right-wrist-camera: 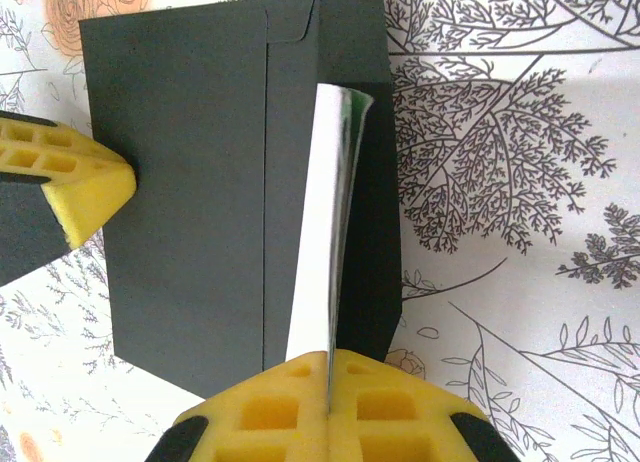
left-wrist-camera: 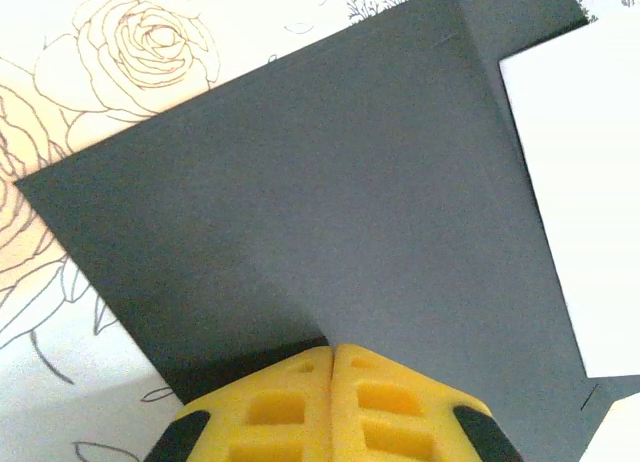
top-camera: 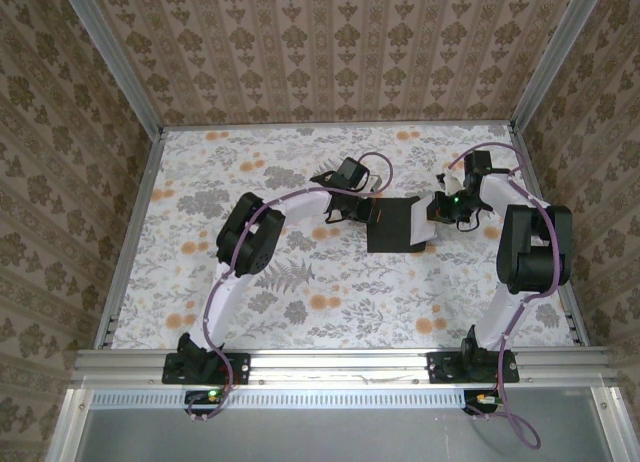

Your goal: Place the letter into the envelope and seal it

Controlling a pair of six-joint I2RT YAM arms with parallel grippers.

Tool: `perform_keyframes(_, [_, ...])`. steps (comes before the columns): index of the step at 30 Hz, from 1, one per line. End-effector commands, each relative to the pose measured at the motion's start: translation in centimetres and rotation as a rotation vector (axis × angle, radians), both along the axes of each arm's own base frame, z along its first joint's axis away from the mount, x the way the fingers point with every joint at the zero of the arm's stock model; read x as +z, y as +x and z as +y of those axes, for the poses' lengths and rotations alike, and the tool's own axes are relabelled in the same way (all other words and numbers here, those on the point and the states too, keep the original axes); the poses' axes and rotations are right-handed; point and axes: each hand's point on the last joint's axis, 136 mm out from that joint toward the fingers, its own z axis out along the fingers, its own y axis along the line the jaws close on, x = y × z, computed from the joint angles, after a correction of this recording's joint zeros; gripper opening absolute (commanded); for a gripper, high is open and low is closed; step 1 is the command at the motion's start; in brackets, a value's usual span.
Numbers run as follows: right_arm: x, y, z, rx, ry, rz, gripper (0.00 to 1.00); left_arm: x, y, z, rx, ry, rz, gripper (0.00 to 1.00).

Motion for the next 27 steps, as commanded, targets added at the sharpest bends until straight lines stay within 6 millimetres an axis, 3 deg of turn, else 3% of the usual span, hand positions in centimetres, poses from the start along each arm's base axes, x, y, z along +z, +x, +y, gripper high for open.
perform_keyframes(1, [1.0,0.5,-0.2,-0.008,0.002,-0.032,0.00,-3.6,-1.0,2.2,-0.006,0.107,0.050,0.00])
perform_keyframes(14, [0.1,1.6,0.6,0.002,0.057,-0.074,0.00,-4.5,-1.3,2.4,-0.023,0.128,0.059,0.00])
perform_keyframes(27, [-1.6,0.8,1.5,0.022,0.085,-0.027,0.00,-4.6,-1.3,2.3,-0.025,0.132,0.066,0.00])
